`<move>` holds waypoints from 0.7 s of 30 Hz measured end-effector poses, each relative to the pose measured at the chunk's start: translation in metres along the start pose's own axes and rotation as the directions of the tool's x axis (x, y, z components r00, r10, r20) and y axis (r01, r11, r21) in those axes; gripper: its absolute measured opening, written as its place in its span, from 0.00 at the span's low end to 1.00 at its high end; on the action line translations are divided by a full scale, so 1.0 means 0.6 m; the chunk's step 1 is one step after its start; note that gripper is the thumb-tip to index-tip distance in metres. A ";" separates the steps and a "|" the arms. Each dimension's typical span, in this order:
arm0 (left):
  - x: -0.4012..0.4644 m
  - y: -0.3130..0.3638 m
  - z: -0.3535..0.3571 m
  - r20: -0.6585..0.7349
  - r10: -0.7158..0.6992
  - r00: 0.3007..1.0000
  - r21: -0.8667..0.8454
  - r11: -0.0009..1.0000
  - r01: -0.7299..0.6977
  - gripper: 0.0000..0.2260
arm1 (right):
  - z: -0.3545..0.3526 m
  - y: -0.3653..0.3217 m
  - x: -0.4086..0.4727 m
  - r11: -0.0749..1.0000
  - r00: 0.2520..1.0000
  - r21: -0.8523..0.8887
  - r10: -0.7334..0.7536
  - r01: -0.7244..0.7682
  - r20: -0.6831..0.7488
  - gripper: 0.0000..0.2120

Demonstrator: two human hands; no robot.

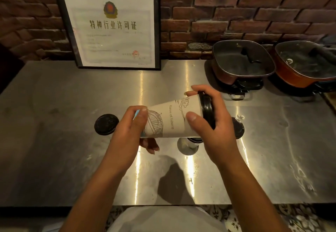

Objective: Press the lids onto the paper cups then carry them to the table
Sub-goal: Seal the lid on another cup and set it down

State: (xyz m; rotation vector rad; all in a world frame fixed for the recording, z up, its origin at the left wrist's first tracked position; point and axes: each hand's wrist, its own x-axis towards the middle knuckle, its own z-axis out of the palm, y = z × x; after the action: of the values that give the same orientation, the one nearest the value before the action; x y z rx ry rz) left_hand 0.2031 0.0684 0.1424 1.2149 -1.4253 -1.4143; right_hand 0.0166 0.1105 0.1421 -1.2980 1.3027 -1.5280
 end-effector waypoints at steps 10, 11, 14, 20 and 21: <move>-0.017 -0.014 -0.039 0.181 0.261 0.948 -0.028 0.965 -0.260 0.24 | 0.003 0.010 -0.005 0.780 0.857 0.397 0.514 -0.483 0.032 0.12; -0.018 -0.016 -0.041 0.172 0.239 0.956 -0.009 0.971 -0.241 0.23 | 0.003 0.011 -0.008 0.798 0.862 0.366 0.505 -0.478 0.025 0.14; -0.017 -0.020 -0.040 0.158 0.139 0.978 -0.044 0.990 -0.134 0.22 | 0.004 0.017 -0.022 0.932 0.945 0.208 0.318 -0.298 -0.073 0.19; -0.016 -0.033 -0.030 0.095 -0.022 0.995 0.057 0.998 0.017 0.27 | 0.002 0.016 -0.033 1.000 1.000 -0.007 -0.012 0.012 -0.013 0.25; -0.017 -0.033 -0.029 0.100 -0.015 0.995 0.052 0.999 0.010 0.26 | 0.000 0.016 -0.033 1.000 1.000 0.008 0.003 -0.003 -0.010 0.25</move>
State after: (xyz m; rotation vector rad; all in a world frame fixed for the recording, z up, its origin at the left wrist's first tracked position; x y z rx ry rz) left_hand 0.2245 0.0755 0.1253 1.2010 -1.5333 -1.4736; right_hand 0.0205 0.1271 0.1282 -1.2847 1.3029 -1.5379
